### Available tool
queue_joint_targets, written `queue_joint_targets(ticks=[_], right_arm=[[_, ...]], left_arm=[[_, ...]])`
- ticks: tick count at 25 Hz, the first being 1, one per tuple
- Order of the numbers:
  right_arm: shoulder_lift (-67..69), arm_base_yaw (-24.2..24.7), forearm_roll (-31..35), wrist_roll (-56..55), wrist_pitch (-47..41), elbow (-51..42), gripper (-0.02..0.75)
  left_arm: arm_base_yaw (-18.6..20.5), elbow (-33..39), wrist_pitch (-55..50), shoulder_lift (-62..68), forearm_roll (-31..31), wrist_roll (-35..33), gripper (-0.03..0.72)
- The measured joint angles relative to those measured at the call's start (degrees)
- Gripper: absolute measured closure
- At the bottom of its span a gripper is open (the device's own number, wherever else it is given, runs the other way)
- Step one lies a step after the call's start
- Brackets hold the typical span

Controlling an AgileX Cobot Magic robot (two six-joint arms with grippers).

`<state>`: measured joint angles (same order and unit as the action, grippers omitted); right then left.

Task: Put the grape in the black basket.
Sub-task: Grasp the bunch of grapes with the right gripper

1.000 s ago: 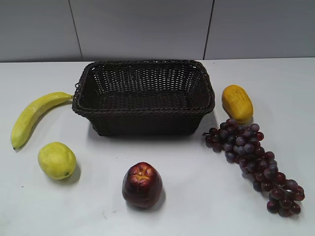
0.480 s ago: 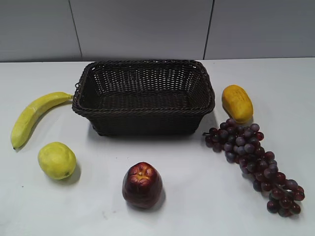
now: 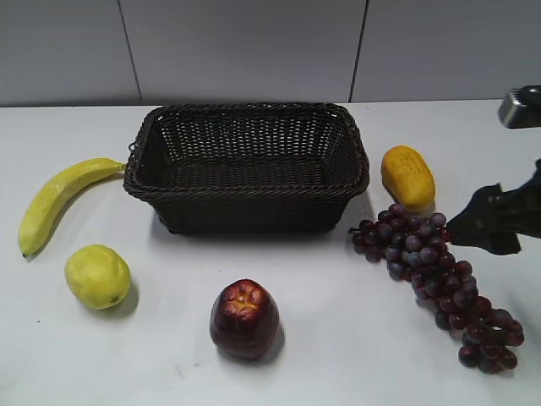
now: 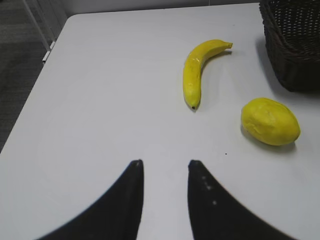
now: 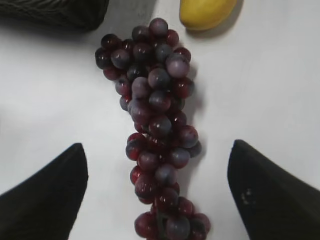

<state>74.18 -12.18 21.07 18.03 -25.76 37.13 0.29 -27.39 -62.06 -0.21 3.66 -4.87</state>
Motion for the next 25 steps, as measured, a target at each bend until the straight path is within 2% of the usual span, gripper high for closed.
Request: queue_joint_targets(ticks=[7, 16, 18, 19, 22, 25], right_arm=[[17.7, -0.6, 0.1, 0.5, 1.2, 8.3, 0.071], [31.6, -0.7, 2.1, 0.7, 0.9, 14.1, 0.087], [32.6, -0.7, 2.5, 0.7, 0.7, 14.3, 0.140], [32.8, -0.7, 2.9, 0.7, 0.6, 14.4, 0.192], [32.8, -0.9, 3.6, 0.7, 0.1, 14.6, 0.419], [32.6, -0.9, 3.7, 0.7, -0.3, 14.6, 0.430]], left_arm=[[0.0, 0.0, 0.0, 0.0, 0.0, 0.0, 0.461], [0.0, 0.0, 0.0, 0.0, 0.0, 0.0, 0.461], [0.0, 0.0, 0.0, 0.0, 0.0, 0.0, 0.461], [0.0, 0.0, 0.0, 0.0, 0.0, 0.0, 0.461], [0.0, 0.0, 0.0, 0.0, 0.0, 0.0, 0.461], [0.0, 0.0, 0.0, 0.0, 0.0, 0.0, 0.458]])
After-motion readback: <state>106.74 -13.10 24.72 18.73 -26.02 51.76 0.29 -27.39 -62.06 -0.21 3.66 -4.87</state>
